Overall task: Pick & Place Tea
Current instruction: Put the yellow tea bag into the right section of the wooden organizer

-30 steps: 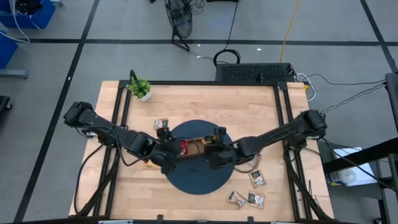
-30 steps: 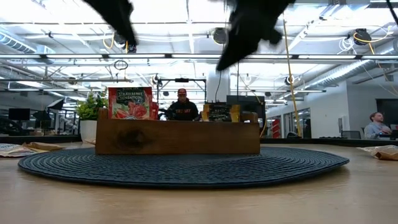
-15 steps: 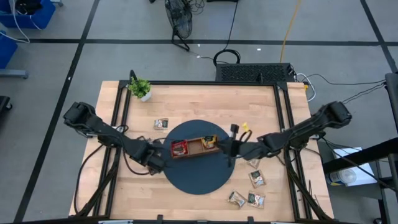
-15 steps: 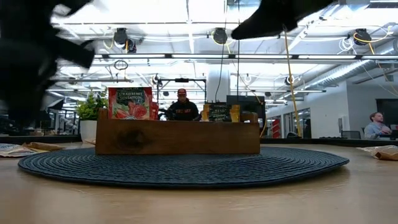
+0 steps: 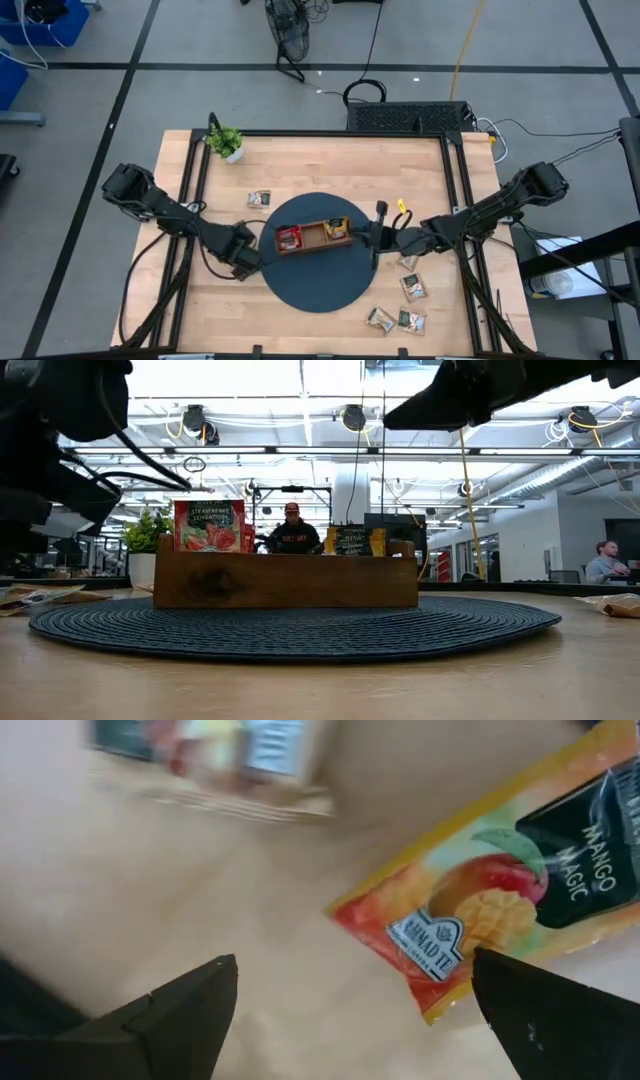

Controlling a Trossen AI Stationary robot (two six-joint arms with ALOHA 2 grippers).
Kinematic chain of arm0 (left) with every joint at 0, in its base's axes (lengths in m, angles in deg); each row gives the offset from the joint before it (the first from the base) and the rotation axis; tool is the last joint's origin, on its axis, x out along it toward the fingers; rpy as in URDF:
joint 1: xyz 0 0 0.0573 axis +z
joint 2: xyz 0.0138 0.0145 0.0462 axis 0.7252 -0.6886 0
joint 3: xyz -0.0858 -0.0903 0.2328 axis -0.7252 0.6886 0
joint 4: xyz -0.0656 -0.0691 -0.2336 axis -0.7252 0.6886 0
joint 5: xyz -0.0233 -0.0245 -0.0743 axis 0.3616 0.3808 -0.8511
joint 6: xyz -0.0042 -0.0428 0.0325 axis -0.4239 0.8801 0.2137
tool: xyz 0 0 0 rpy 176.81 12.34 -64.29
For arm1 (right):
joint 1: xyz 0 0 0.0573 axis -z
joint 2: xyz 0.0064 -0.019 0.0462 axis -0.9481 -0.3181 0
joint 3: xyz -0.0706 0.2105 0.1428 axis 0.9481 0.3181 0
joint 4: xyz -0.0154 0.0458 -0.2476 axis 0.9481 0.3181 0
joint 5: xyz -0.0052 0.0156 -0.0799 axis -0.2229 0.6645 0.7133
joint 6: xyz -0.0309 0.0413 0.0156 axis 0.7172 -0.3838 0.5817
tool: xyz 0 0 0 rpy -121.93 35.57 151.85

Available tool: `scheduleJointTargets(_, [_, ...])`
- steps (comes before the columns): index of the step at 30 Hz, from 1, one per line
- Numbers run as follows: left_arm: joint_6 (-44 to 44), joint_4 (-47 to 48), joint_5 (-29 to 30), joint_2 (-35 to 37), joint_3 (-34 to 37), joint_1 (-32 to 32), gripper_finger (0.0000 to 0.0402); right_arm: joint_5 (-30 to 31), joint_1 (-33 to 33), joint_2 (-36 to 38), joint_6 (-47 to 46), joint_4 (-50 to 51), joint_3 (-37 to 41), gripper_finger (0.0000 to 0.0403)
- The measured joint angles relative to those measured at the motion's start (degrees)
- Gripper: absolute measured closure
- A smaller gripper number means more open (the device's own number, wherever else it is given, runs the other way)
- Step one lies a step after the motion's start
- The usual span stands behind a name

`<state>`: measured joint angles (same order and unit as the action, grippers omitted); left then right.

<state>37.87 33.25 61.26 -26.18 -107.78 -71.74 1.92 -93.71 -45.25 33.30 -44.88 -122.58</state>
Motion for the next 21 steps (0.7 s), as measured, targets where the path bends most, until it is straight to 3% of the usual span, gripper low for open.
scheduleJointTargets(11, [-5.46, -22.93, -3.09, 0.00, 0.00, -1.58, 0.0005, -0.08, -0.02, 0.00, -0.36, -9.10, 6.77, 0.0403])
scheduleJointTargets(21, [-4.35, -24.57, -1.42, 0.00, 0.02, -2.85, 0.0005, -0.08, -0.02, 0.00, -0.15, -11.62, 7.91, 0.0403])
